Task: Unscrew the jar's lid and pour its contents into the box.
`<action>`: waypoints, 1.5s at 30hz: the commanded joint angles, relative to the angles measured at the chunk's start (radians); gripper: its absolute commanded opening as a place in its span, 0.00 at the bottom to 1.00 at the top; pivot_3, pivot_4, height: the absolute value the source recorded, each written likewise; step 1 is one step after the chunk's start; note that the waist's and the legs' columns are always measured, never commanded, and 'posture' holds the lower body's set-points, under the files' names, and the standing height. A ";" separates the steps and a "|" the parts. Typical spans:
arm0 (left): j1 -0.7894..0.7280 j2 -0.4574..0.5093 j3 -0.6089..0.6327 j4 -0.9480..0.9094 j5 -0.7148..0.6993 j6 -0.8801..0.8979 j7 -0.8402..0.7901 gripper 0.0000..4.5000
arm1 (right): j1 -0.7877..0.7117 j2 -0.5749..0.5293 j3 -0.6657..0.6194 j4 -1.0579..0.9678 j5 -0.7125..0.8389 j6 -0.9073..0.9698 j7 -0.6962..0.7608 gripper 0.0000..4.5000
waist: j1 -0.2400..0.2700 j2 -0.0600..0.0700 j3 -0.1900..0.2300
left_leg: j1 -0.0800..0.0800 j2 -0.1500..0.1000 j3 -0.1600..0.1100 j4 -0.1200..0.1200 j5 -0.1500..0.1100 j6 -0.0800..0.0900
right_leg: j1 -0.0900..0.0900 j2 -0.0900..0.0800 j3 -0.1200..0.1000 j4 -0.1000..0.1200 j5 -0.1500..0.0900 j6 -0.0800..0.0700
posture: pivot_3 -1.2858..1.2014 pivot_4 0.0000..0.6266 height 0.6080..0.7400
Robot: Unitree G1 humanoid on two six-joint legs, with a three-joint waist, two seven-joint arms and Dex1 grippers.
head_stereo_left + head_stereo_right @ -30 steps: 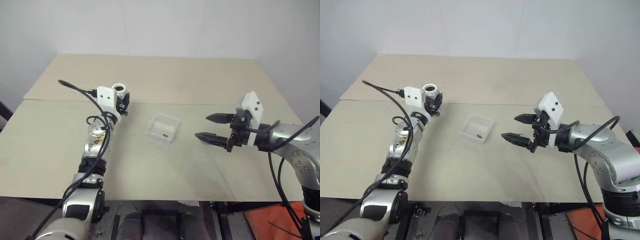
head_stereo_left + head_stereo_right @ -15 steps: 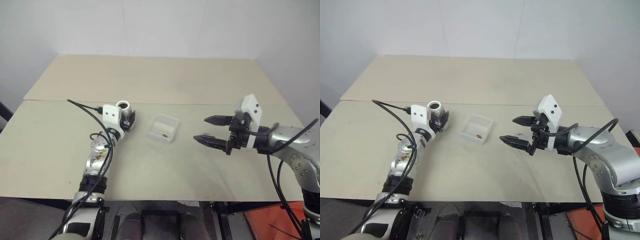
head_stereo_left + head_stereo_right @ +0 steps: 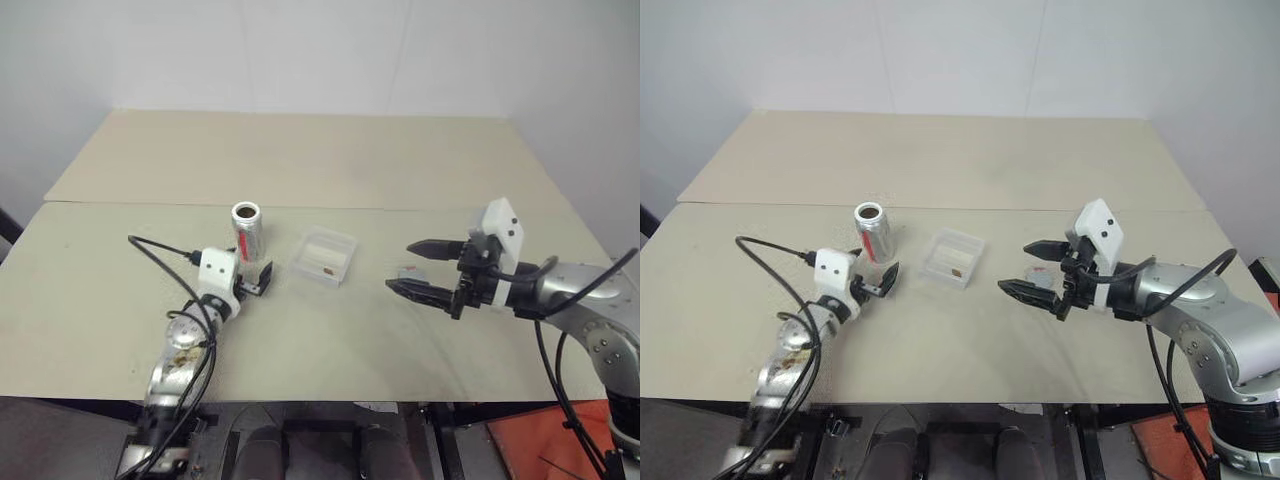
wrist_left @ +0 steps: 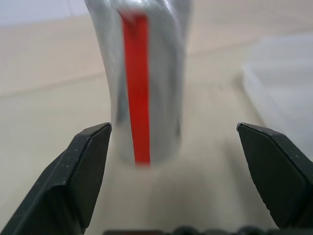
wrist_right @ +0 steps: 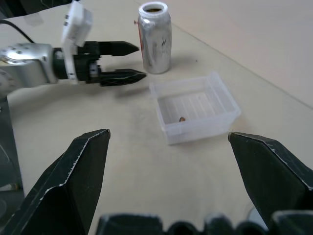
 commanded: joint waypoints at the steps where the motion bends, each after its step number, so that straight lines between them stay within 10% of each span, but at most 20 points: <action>1: 0.079 0.050 0.038 -0.206 -0.075 0.105 -0.049 0.99 | 0.017 -0.014 -0.052 -0.050 0.028 0.003 -0.010 1.00 | 0.000 0.000 0.000 | 0.000 0.000 0.000 0.000 0.000 0.000 | 0.000 0.000 0.000 0.000 0.000 0.000 | 0.52 0.24 1.00; 18: 0.095 0.611 0.341 -0.249 -0.499 0.177 -0.785 0.99 | 0.161 -0.094 -0.087 -0.008 -0.040 -0.152 0.137 1.00 | 0.000 0.000 0.000 | 0.003 0.001 0.003 -0.002 0.000 0.000 | 0.001 0.000 0.000 -0.001 -0.002 -0.003 | 0.52 0.24 1.00; 45: 0.062 0.553 0.274 -0.295 -0.543 0.191 -0.817 0.99 | 0.230 -0.094 -0.148 -0.033 -0.108 -0.293 0.189 1.00 | -0.003 0.000 0.000 | 0.003 0.001 0.003 -0.002 0.000 0.000 | 0.000 0.000 0.001 -0.001 -0.002 -0.002 | 0.52 0.24 1.00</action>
